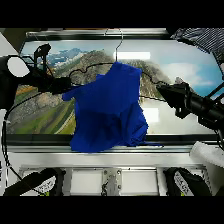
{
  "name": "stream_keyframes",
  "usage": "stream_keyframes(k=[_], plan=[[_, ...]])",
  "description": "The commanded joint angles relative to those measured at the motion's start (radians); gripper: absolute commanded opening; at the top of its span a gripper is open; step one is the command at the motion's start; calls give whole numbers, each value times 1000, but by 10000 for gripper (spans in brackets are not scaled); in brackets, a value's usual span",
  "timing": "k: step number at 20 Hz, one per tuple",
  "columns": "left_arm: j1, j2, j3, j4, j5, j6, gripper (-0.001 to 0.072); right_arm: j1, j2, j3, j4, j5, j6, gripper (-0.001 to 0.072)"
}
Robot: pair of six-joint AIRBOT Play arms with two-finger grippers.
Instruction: Fold the clothes and pants, and hang the long-sleeved shirts on hangers.
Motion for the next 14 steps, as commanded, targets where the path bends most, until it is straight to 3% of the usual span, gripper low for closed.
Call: stream_keyframes(k=[1,9,14], plan=[[-1,-28,0,5,8,2,9,0,26,0,2,24,0,3],[28,-18,1,3,10,2,9,0,36,0,-150,19,38,3],[-5,60,1,4,19,2,9,0,36,-35,-149,12,-5,3]])
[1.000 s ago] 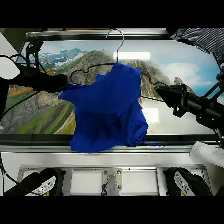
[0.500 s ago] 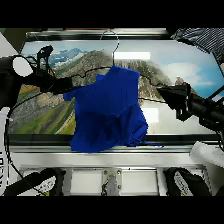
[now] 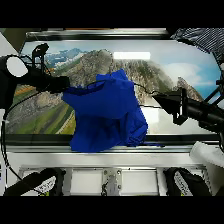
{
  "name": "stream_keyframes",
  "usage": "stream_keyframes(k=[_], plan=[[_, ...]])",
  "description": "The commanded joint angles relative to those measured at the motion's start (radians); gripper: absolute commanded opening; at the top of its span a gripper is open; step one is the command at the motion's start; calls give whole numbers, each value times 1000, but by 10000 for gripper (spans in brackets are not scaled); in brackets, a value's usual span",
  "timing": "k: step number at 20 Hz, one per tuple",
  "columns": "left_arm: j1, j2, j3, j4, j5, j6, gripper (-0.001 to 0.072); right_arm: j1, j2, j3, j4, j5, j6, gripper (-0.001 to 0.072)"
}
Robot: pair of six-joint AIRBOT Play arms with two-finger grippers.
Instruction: Fold the clothes and pants, and hang the long-sleeved shirts on hangers.
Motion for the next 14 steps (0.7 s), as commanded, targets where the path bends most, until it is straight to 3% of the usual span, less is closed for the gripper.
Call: stream_keyframes(k=[1,4,9,14], plan=[[-32,62,1,0,4,-2,9,0,1,-37,-3,-3,-37,3],[-96,125,1,2,5,-2,8,2,1,-116,106,-3,-105,3],[-172,210,2,2,44,-27,8,62,1,-158,148,-1,-143,3],[-243,242,63,3,71,-51,8,208,-14,-158,291,-105,-263,3]])
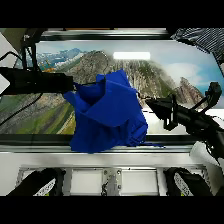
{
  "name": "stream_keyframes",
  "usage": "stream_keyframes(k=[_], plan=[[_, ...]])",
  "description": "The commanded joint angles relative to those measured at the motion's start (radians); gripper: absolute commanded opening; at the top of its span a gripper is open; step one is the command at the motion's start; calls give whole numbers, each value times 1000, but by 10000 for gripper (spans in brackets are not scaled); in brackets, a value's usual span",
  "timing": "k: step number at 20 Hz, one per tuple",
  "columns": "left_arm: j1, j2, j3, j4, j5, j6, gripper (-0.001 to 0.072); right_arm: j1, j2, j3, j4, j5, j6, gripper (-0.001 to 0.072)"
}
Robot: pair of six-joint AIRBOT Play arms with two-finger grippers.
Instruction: Fold the clothes and pants, and hang the long-sleeved shirts on hangers.
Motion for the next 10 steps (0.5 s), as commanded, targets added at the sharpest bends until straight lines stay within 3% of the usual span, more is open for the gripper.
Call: stream_keyframes(k=[1,7,10], plan=[[-56,15,70,8,18,-14,8,98,-24,-4,127,-60,-100,3],[-146,-68,311,8,-87,-16,8,223,-131,-3,352,-58,-237,3],[-175,-126,415,8,-137,4,8,237,-146,-3,366,-58,-246,4]])
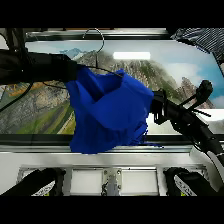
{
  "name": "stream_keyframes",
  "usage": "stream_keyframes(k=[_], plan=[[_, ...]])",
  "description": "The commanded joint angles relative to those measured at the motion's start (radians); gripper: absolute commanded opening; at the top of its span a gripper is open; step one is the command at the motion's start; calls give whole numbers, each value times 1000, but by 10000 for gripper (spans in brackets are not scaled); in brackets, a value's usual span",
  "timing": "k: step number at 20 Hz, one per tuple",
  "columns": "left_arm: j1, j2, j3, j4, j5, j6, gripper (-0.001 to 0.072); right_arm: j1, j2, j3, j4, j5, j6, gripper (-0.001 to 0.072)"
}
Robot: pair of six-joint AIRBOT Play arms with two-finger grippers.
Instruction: Fold the clothes and pants, and hang the long-sleeved shirts on hangers.
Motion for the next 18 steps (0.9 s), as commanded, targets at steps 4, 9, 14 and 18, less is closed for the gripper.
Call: stream_keyframes(k=[4,9,14,18], plan=[[-29,-97,171,0,-112,26,8,27,-23,0,60,-3,-39,8],[45,-77,100,-2,-174,32,10,27,-23,0,60,-3,-38,8],[91,46,-35,-5,-40,31,560,26,32,2,40,-112,-27,5],[155,139,-38,-2,31,31,549,26,114,48,28,-323,5,5]])
